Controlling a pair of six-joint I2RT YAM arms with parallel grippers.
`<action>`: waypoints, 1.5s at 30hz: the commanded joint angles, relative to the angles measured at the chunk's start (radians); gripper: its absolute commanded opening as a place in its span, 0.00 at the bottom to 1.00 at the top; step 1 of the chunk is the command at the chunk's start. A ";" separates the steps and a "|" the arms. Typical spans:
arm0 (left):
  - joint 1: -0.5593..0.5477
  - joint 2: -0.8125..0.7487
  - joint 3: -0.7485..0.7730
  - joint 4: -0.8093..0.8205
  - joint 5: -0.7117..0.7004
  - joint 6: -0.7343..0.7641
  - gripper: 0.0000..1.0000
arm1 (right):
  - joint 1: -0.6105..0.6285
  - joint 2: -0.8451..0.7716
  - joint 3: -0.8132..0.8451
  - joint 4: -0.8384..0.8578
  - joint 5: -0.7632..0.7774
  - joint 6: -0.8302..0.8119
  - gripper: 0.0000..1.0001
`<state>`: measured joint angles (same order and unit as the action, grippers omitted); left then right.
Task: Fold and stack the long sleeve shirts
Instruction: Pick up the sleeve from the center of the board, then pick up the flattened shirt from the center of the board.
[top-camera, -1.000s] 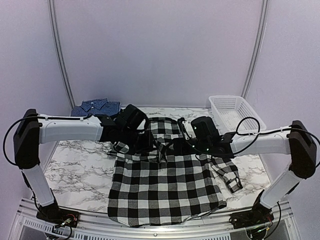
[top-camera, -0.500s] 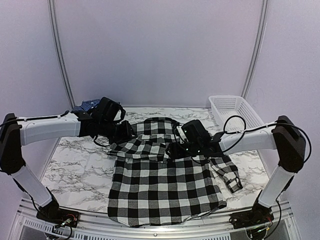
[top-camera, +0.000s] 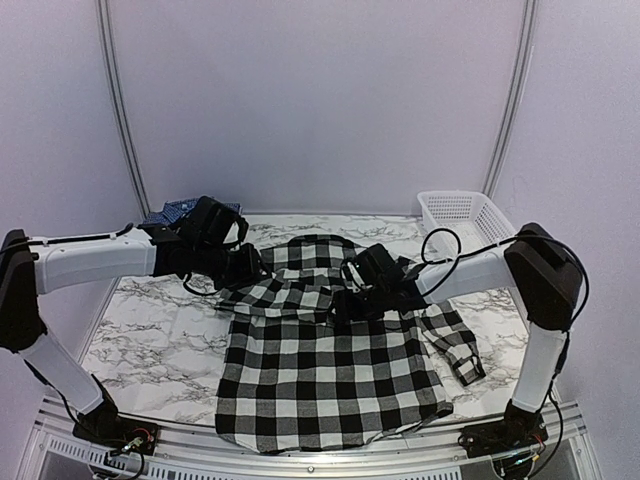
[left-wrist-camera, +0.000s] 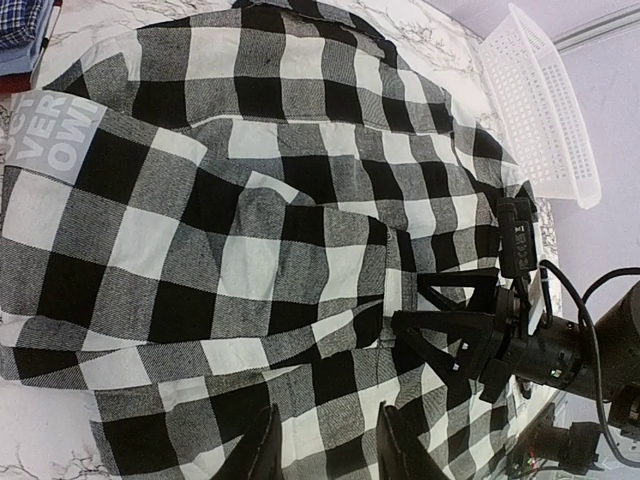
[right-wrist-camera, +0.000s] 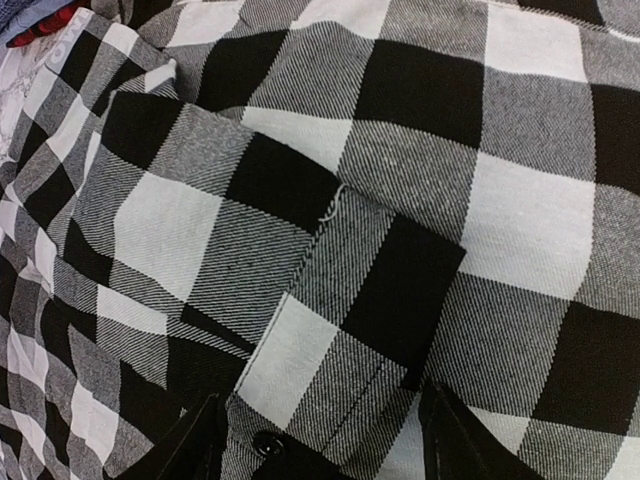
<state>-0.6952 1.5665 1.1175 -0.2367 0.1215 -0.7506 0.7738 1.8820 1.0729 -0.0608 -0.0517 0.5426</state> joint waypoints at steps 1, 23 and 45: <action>0.011 -0.039 -0.015 -0.001 -0.006 0.018 0.33 | -0.006 0.036 0.044 0.034 -0.032 0.042 0.61; 0.098 -0.029 -0.018 -0.003 -0.014 0.056 0.33 | 0.010 -0.033 0.156 -0.047 0.038 0.021 0.00; 0.288 0.091 -0.002 0.074 0.043 0.087 0.34 | 0.038 -0.022 0.891 -0.312 0.039 -0.316 0.00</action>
<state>-0.4309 1.6005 1.1149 -0.2073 0.1310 -0.6689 0.8021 1.8114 1.8599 -0.3172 -0.0128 0.2916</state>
